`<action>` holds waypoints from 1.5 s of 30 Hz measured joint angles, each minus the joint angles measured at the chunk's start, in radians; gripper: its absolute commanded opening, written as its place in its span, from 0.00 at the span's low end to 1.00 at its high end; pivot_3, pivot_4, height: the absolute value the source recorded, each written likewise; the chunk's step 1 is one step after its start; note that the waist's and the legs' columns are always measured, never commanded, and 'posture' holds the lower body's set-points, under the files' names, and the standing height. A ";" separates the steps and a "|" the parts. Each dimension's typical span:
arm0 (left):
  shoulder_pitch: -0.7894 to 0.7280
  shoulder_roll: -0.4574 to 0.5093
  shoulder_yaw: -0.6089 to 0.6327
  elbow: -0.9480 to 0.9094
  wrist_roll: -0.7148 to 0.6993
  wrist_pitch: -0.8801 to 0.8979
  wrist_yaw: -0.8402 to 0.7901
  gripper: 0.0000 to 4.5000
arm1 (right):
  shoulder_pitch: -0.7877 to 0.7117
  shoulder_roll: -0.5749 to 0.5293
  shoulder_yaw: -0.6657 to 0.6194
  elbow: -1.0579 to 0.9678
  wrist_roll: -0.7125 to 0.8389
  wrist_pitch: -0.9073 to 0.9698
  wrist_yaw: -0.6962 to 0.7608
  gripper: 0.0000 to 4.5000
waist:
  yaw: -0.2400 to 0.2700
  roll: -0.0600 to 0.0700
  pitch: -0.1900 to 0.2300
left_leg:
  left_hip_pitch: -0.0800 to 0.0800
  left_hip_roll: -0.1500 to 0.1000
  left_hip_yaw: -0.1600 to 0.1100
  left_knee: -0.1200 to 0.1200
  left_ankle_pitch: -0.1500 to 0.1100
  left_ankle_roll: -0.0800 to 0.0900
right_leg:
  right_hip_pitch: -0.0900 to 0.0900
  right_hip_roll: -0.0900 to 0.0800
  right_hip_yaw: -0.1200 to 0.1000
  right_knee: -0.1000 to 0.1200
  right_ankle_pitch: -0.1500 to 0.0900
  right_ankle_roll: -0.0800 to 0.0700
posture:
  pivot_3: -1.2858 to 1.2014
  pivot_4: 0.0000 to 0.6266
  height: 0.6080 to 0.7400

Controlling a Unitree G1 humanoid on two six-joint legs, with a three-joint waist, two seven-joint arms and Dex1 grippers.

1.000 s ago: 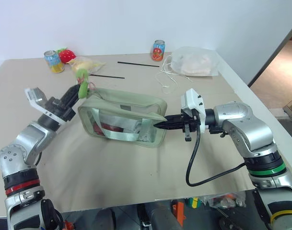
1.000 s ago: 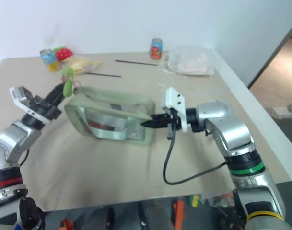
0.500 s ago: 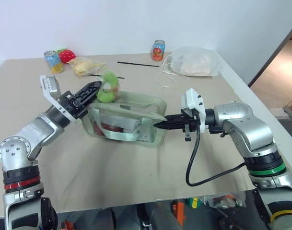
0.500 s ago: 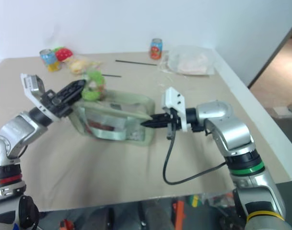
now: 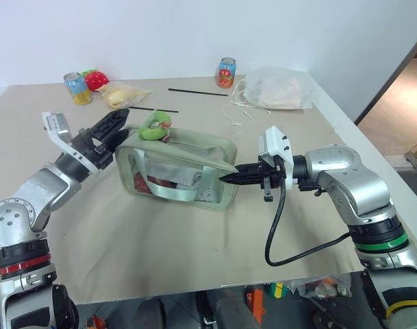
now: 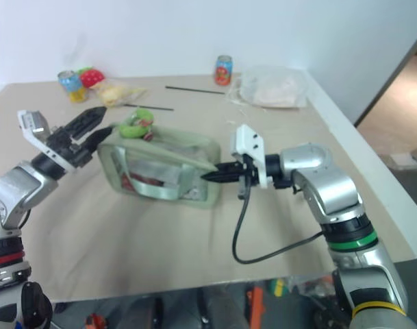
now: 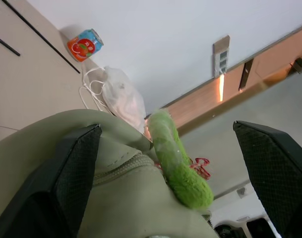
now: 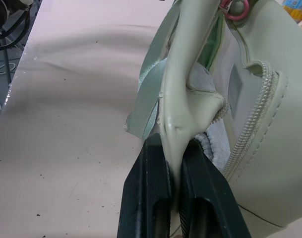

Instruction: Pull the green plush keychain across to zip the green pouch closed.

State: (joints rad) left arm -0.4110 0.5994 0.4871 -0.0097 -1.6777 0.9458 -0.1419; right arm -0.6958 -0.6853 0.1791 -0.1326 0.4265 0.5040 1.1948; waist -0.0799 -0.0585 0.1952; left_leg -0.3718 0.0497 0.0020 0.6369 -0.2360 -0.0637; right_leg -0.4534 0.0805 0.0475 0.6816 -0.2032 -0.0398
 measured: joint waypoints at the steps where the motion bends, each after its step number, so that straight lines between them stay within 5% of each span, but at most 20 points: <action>1: 0.028 0.032 0.011 -0.006 0.017 0.010 -0.038 0.99 | -0.001 -0.001 0.000 0.000 0.000 0.000 0.000 0.00 | 0.000 0.000 0.000 | 0.000 0.000 0.000 -0.001 0.000 0.000 | 0.000 0.000 0.000 0.000 0.000 -0.001 | 0.52 0.24 1.00; 4: 0.156 0.152 0.027 -0.032 0.108 0.047 -0.204 0.99 | -0.001 -0.003 -0.001 -0.001 0.001 0.000 0.002 0.00 | 0.000 0.000 0.000 | 0.000 0.001 -0.001 -0.002 0.000 0.000 | -0.002 0.000 -0.001 0.000 -0.002 -0.002 | 0.52 0.24 1.00; 10: 0.227 0.244 0.018 -0.035 0.294 0.048 -0.437 0.99 | -0.001 -0.007 -0.010 -0.001 0.001 0.001 0.004 0.00 | 0.003 0.001 0.001 | 0.002 0.000 -0.002 -0.001 0.000 0.000 | -0.005 0.000 -0.002 0.000 -0.001 -0.002 | 0.52 0.24 1.00; 23: 0.182 0.235 -0.100 -0.045 0.601 -0.099 -0.642 0.99 | 0.000 -0.010 -0.011 -0.003 0.010 0.011 0.007 0.00 | 0.003 0.001 0.001 | 0.000 0.000 -0.001 -0.002 -0.001 0.001 | -0.006 0.000 -0.002 -0.002 -0.002 -0.003 | 0.52 0.24 1.00; 35: 0.157 0.170 -0.100 -0.064 0.647 -0.141 -0.716 0.04 | 0.001 -0.020 -0.022 -0.004 0.010 0.020 0.005 0.00 | 0.004 0.001 0.001 | -0.002 0.000 -0.001 -0.002 -0.001 0.001 | -0.006 0.000 -0.001 -0.002 -0.002 -0.003 | 0.52 0.24 1.00; 45: 0.238 0.130 -0.078 -0.168 0.651 -0.143 -0.686 0.01 | 0.006 -0.034 -0.023 -0.003 0.010 0.022 0.021 0.00 | 0.005 0.001 0.001 | -0.002 0.000 -0.001 -0.002 -0.001 0.001 | -0.006 -0.001 -0.001 -0.002 -0.002 -0.003 | 0.52 0.24 1.00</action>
State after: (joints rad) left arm -0.1727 0.7289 0.4087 -0.1778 -1.0272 0.8024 -0.8282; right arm -0.6897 -0.7194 0.1564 -0.1358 0.4364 0.5262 1.2157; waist -0.0753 -0.0573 0.1960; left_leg -0.3738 0.0494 0.0014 0.6352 -0.2372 -0.0627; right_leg -0.4590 0.0797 0.0465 0.6798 -0.2050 -0.0424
